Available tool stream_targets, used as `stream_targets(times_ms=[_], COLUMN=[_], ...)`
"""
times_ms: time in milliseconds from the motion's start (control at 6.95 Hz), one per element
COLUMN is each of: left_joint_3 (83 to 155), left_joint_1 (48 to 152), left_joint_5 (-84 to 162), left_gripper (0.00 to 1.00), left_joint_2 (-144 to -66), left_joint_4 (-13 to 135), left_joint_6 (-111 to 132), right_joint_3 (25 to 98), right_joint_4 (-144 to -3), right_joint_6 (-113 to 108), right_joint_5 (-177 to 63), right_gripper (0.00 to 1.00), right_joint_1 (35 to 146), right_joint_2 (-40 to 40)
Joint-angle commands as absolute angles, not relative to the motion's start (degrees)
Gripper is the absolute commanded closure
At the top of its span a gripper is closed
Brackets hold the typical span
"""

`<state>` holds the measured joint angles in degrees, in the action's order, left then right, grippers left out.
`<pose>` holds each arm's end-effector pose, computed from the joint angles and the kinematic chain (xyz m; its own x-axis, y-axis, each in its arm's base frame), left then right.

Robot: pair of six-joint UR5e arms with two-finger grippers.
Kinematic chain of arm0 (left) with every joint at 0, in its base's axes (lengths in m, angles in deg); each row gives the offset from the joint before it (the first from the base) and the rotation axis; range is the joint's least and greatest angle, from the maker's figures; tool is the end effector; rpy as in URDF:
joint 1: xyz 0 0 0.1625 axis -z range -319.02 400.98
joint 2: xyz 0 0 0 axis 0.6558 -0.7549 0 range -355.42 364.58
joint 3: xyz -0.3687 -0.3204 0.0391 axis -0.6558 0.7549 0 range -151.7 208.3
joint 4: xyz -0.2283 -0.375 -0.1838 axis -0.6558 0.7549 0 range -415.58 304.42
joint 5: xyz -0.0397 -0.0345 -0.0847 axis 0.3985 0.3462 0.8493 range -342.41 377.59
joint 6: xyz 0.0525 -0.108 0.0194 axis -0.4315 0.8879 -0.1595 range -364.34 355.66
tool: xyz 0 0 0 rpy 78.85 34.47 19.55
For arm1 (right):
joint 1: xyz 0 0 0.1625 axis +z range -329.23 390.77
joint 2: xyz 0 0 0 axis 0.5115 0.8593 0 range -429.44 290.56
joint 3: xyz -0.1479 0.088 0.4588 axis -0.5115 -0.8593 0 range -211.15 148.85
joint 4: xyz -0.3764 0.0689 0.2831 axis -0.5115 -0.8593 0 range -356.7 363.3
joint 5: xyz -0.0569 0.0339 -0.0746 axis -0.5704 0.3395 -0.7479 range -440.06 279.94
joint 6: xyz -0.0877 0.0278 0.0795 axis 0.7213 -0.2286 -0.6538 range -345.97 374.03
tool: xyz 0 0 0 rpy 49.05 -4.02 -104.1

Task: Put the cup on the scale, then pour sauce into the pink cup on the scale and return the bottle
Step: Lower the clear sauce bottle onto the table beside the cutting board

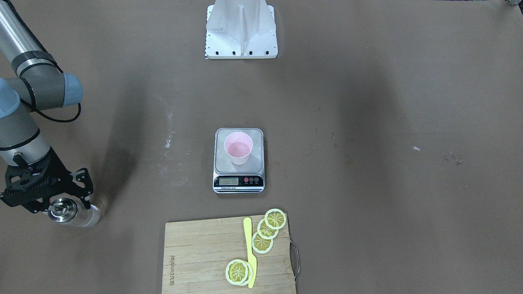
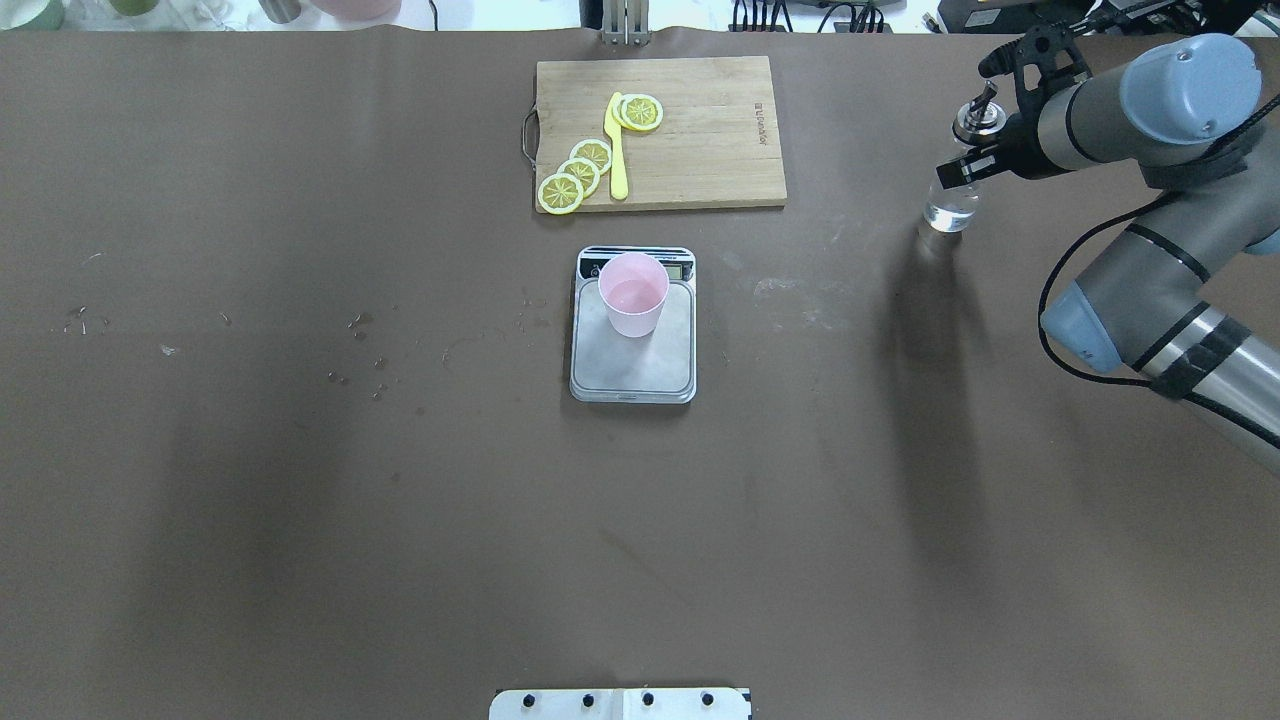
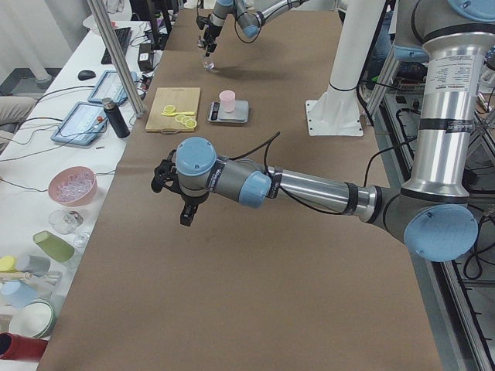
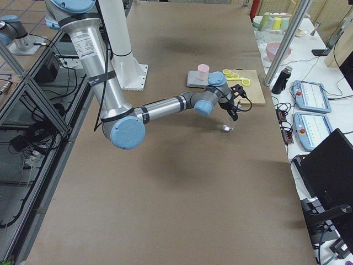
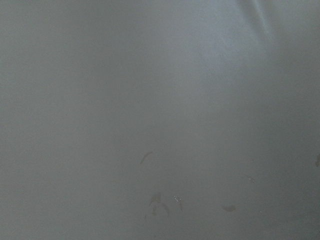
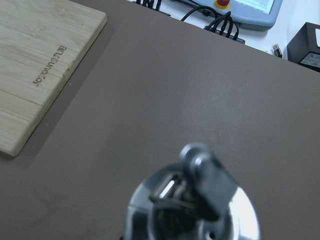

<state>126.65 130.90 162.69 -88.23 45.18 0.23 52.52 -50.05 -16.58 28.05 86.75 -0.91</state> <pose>-0.0328 -0.5908 0.5909 0.5699 0.2322 -0.7882 0.0442 0.9492 0.3117 -0.3532 -0.6941 0.4922 0.7366 -0.3709 0.5656 -0.0337 0.8150 0.5784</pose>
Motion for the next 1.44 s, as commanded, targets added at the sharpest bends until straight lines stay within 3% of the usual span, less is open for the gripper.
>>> stream_targets(times_ms=[0, 144, 432, 1295], left_joint_3=[126.65, 126.65, 126.65, 126.83], left_joint_1=[130.90, 130.90, 130.90, 130.90], left_joint_5=[162.69, 162.69, 162.69, 162.69], left_gripper=[0.03, 0.03, 0.03, 0.03], left_joint_2=[-88.23, -88.23, -88.23, -88.49], left_joint_4=[45.14, 45.14, 45.14, 45.23], left_joint_6=[0.23, 0.23, 0.32, 1.28], right_joint_3=[52.52, 52.52, 52.43, 53.57], right_joint_4=[-50.05, -50.05, -50.05, -49.96], right_joint_6=[-16.64, -16.64, -16.64, -16.47], right_joint_5=[28.22, 28.22, 28.13, 28.13], right_gripper=[0.28, 0.12, 0.02, 0.00], right_joint_1=[86.66, 86.75, 86.66, 86.75], right_joint_2=[-0.97, -0.97, -0.97, 0.78])
